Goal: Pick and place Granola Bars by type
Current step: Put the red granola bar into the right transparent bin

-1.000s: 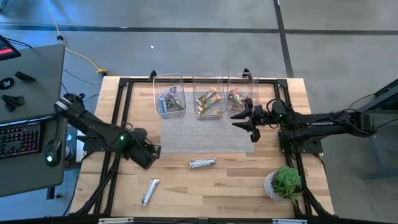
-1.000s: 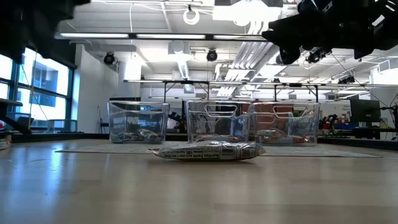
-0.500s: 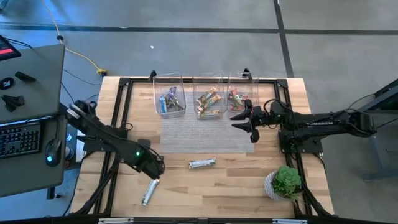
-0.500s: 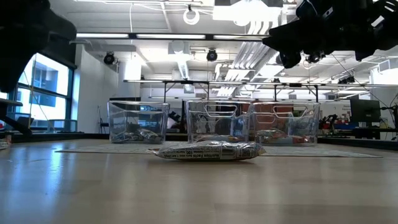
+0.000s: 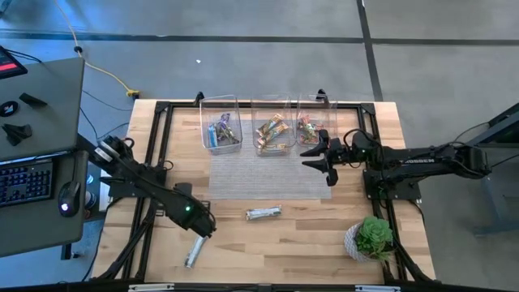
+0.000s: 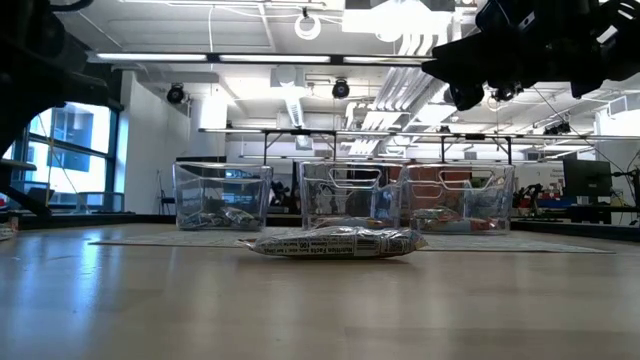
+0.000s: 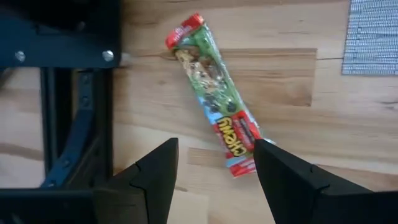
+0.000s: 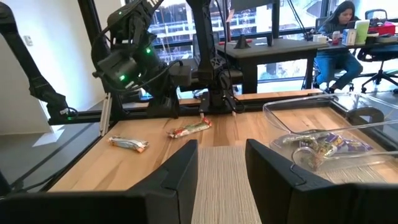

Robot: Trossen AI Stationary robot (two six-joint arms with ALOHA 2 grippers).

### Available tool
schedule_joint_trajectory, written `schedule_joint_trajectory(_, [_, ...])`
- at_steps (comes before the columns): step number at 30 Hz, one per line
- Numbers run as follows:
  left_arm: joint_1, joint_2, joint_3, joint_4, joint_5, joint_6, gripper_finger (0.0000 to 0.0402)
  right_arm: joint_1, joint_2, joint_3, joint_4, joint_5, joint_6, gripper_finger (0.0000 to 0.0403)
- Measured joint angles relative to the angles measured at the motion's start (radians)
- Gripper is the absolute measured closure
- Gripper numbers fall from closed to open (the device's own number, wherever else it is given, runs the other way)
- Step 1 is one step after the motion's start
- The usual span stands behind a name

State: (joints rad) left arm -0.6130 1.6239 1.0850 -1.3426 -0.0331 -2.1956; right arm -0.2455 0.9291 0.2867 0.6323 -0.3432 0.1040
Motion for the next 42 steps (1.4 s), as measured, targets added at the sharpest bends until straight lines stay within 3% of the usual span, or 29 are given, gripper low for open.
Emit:
schedule_joint_trajectory(6, [-0.002,0.077,-0.001,0.011,-0.067,0.01,0.0199,0.0,0.0,0.0,0.003,0.0,0.0,0.0285])
schedule_joint_trajectory(13, [0.01,0.196,-0.002,-0.012,0.039,-0.069,0.0199,0.0,0.0,0.0,0.037,0.001,0.0,0.0285])
schedule_joint_trajectory(17, [0.025,0.203,-0.022,0.031,-0.027,-0.091,0.0199,0.0,0.0,0.0,0.045,0.001,0.0,0.0285])
schedule_joint_trajectory(27, [0.027,0.194,-0.143,0.194,0.009,-0.166,0.0199,0.0,0.0,0.0,0.077,0.034,0.009,0.0285])
schedule_joint_trajectory(37, [0.021,0.198,-0.157,0.224,-0.107,-0.185,0.0201,0.0,0.0,0.0,0.091,0.113,0.001,0.0285])
schedule_joint_trajectory(42, [0.022,0.2,-0.145,0.252,-0.216,-0.189,0.0235,0.0,0.0,0.0,0.091,0.113,0.001,0.0285])
